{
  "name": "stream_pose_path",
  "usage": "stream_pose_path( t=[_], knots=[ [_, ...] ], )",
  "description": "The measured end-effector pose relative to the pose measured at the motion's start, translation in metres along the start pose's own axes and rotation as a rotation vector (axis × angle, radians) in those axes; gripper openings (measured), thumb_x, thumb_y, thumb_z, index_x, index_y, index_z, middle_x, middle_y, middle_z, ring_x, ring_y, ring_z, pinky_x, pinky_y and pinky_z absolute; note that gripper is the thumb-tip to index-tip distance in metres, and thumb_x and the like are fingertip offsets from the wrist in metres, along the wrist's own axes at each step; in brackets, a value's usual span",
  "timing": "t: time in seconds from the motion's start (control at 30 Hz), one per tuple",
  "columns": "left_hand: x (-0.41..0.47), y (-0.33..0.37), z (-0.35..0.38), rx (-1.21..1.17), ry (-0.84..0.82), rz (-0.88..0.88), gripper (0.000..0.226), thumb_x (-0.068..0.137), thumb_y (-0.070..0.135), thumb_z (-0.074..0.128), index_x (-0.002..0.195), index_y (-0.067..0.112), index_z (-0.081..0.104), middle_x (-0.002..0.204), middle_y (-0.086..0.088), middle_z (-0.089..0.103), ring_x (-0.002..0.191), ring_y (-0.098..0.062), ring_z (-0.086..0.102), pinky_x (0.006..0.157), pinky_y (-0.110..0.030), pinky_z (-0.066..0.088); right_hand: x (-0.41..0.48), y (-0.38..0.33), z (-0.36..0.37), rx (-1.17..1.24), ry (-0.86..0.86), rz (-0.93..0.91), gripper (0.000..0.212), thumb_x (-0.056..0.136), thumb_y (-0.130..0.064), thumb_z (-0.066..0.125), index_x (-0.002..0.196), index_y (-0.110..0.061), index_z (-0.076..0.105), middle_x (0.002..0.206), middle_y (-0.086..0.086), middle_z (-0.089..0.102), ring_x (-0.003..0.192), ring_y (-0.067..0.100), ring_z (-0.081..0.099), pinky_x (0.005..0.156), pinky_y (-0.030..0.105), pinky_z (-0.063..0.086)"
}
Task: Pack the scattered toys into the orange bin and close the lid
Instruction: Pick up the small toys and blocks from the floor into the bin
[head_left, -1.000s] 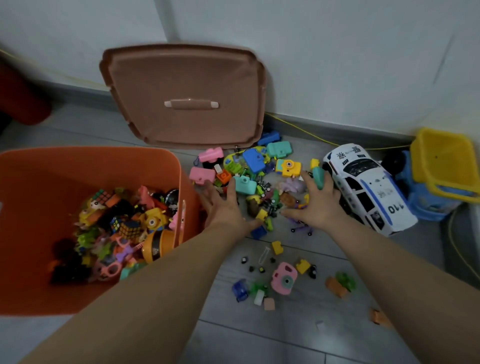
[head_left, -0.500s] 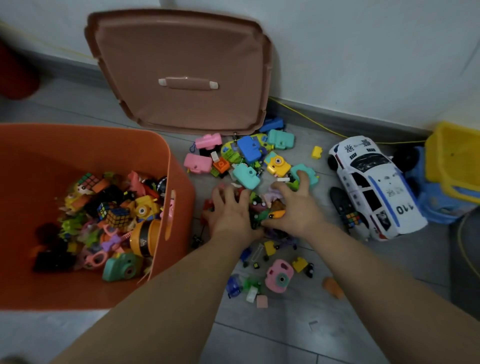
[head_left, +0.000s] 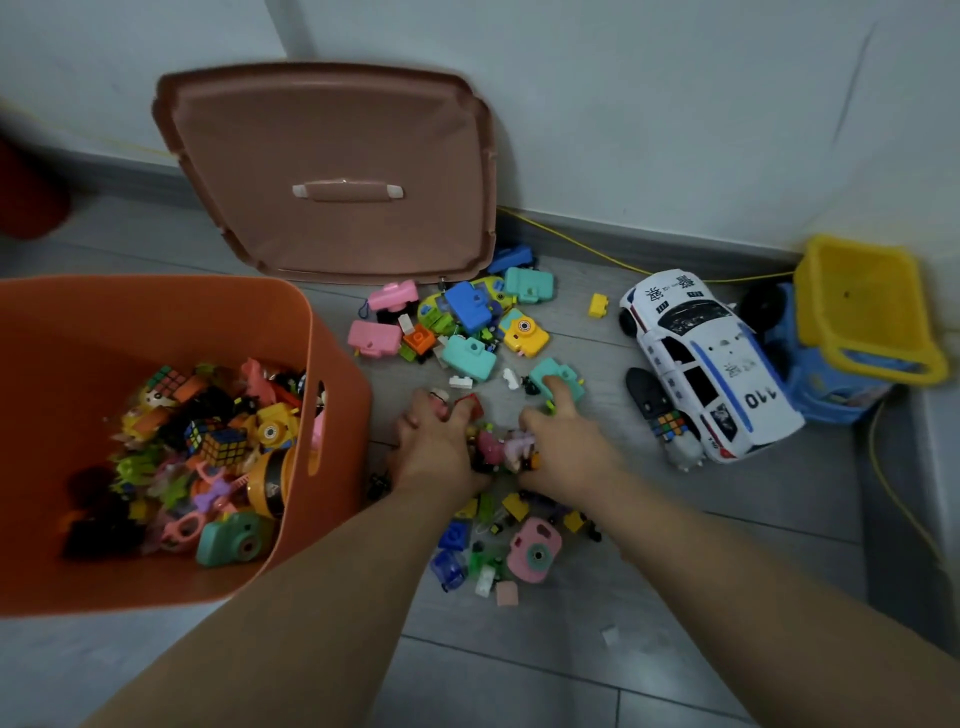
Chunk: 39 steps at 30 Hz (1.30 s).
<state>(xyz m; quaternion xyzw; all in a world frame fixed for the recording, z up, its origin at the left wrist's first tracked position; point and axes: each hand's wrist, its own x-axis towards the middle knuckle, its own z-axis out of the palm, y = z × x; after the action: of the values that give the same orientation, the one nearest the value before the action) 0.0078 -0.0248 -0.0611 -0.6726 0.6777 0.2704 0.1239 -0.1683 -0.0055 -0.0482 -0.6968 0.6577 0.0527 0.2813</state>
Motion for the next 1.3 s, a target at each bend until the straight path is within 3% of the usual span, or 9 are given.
stream_pose_path(
  t=[0.13, 0.3, 0.4, 0.5, 0.67, 0.77, 0.93, 1.1, 1.3],
  knots=[
    [-0.007, -0.009, -0.003, -0.021, 0.024, -0.004, 0.075, 0.073, 0.046, 0.078, 0.135, 0.034, 0.038, 0.143, -0.008, 0.023, 0.127, -0.036, 0.034, 0.096, -0.046, 0.047, -0.015, 0.001, 0.012, 0.077, 0.079, 0.005, 0.049, 0.075, -0.037, 0.079, 0.116, -0.023, 0.056, 0.151, 0.012, 0.015, 0.103, 0.041, 0.06, 0.087, 0.042, 0.053],
    [-0.022, -0.012, -0.005, -0.267, 0.088, -0.09, 0.06, 0.063, 0.042, 0.078, 0.115, 0.03, 0.05, 0.124, -0.006, 0.039, 0.109, -0.034, 0.052, 0.092, -0.047, 0.052, -0.019, 0.002, 0.014, 0.243, 0.143, 0.033, 0.049, 0.068, -0.038, 0.08, 0.108, -0.023, 0.058, 0.127, 0.006, 0.033, 0.095, 0.032, 0.059, 0.08, 0.04, 0.055],
    [-0.033, -0.009, -0.01, -0.336, 0.102, -0.096, 0.057, 0.064, 0.04, 0.078, 0.112, 0.029, 0.049, 0.125, -0.006, 0.038, 0.107, -0.033, 0.053, 0.092, -0.045, 0.052, -0.023, 0.001, 0.008, 0.291, 0.168, 0.01, 0.049, 0.066, -0.033, 0.085, 0.106, -0.02, 0.06, 0.12, 0.003, 0.037, 0.093, 0.028, 0.058, 0.079, 0.039, 0.054],
    [-0.043, -0.007, -0.018, -0.388, 0.124, -0.086, 0.064, 0.069, 0.036, 0.079, 0.122, 0.026, 0.045, 0.128, -0.007, 0.035, 0.108, -0.031, 0.053, 0.095, -0.045, 0.051, -0.031, -0.001, -0.003, 0.31, 0.192, -0.016, 0.049, 0.066, -0.028, 0.087, 0.106, -0.019, 0.06, 0.112, 0.002, 0.041, 0.092, 0.026, 0.055, 0.077, 0.037, 0.051],
    [-0.068, -0.002, -0.047, -0.407, 0.159, -0.022, 0.073, 0.074, 0.036, 0.078, 0.135, 0.024, 0.039, 0.132, -0.006, 0.034, 0.11, -0.031, 0.054, 0.095, -0.041, 0.05, -0.049, -0.009, -0.035, 0.34, 0.255, -0.072, 0.046, 0.068, -0.026, 0.087, 0.106, -0.019, 0.06, 0.101, 0.0, 0.044, 0.084, 0.019, 0.048, 0.061, 0.027, 0.03],
    [-0.083, 0.001, -0.071, -0.431, 0.197, 0.041, 0.071, 0.071, 0.036, 0.078, 0.132, 0.028, 0.042, 0.13, -0.005, 0.035, 0.114, -0.032, 0.054, 0.098, -0.045, 0.05, -0.064, -0.019, -0.063, 0.333, 0.289, -0.077, 0.048, 0.068, -0.029, 0.087, 0.106, -0.021, 0.06, 0.103, 0.002, 0.047, 0.088, 0.022, 0.052, 0.066, 0.031, 0.035],
    [-0.104, 0.008, -0.115, -0.492, 0.241, 0.164, 0.073, 0.068, 0.035, 0.081, 0.132, 0.028, 0.045, 0.133, -0.005, 0.037, 0.117, -0.027, 0.05, 0.103, -0.039, 0.046, -0.1, -0.036, -0.107, 0.372, 0.417, -0.081, 0.046, 0.067, -0.028, 0.087, 0.105, -0.021, 0.063, 0.104, 0.0, 0.049, 0.09, 0.017, 0.052, 0.074, 0.032, 0.043],
    [-0.132, 0.012, -0.155, -0.487, 0.29, 0.311, 0.062, 0.07, 0.034, 0.078, 0.125, 0.026, 0.05, 0.123, -0.002, 0.039, 0.105, -0.023, 0.052, 0.091, -0.031, 0.046, -0.133, -0.054, -0.133, 0.365, 0.536, -0.059, 0.043, 0.065, -0.033, 0.086, 0.101, -0.026, 0.063, 0.099, -0.003, 0.05, 0.086, 0.015, 0.053, 0.07, 0.031, 0.043],
    [-0.163, -0.021, -0.222, -0.443, 0.311, 0.386, 0.052, 0.07, 0.034, 0.079, 0.113, 0.029, 0.049, 0.11, 0.001, 0.04, 0.092, -0.015, 0.051, 0.077, -0.023, 0.04, -0.149, -0.098, -0.169, 0.367, 0.588, -0.071, 0.041, 0.066, -0.029, 0.088, 0.095, -0.029, 0.059, 0.09, -0.012, 0.049, 0.085, 0.008, 0.046, 0.066, 0.011, 0.03]
  ],
)
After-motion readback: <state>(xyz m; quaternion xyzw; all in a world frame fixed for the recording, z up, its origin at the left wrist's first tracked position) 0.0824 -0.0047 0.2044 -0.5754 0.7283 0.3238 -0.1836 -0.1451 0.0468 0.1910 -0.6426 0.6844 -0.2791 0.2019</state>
